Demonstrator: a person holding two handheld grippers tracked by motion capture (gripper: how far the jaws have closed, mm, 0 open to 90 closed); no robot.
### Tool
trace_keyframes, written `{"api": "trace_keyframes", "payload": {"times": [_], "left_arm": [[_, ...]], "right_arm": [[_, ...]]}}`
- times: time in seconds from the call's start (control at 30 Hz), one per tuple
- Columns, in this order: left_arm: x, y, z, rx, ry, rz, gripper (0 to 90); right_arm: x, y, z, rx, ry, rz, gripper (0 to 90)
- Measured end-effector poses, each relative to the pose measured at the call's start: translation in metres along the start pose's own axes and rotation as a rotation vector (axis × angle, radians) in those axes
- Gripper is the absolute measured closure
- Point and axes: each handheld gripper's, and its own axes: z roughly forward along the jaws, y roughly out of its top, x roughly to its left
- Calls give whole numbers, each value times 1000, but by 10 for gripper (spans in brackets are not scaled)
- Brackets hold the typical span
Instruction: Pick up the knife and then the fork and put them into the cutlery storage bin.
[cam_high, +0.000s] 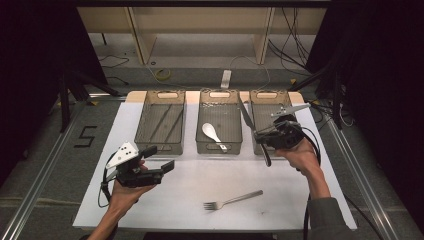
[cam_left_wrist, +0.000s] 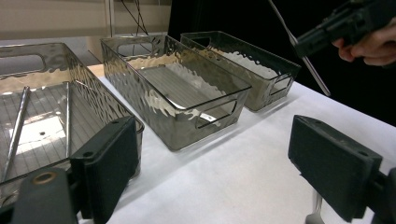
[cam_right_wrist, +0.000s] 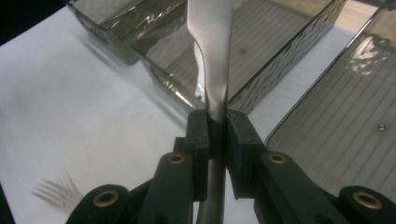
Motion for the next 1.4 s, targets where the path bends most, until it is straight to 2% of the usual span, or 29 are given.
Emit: {"api": "trace_keyframes", "payload": {"times": [0.23, 0.47, 0.63, 0.97, 1.4], "left_arm": [[0, 0, 0, -7, 2, -4, 153], [0, 0, 0, -3, -1, -1, 153], [0, 0, 0, -5, -2, -3, 153], [0, 0, 0, -1, -4, 3, 153], [-1, 1, 0, -9, -5, -5, 153]], "right_arm": [[-14, 13, 6, -16, -29, 53, 808], [-26, 23, 7, -46, -36, 102, 808], [-38, 29, 8, -58, -66, 144, 808], [-65, 37, 18, -66, -170, 227, 808], [-80, 33, 38, -49, -234, 297, 808]]}}
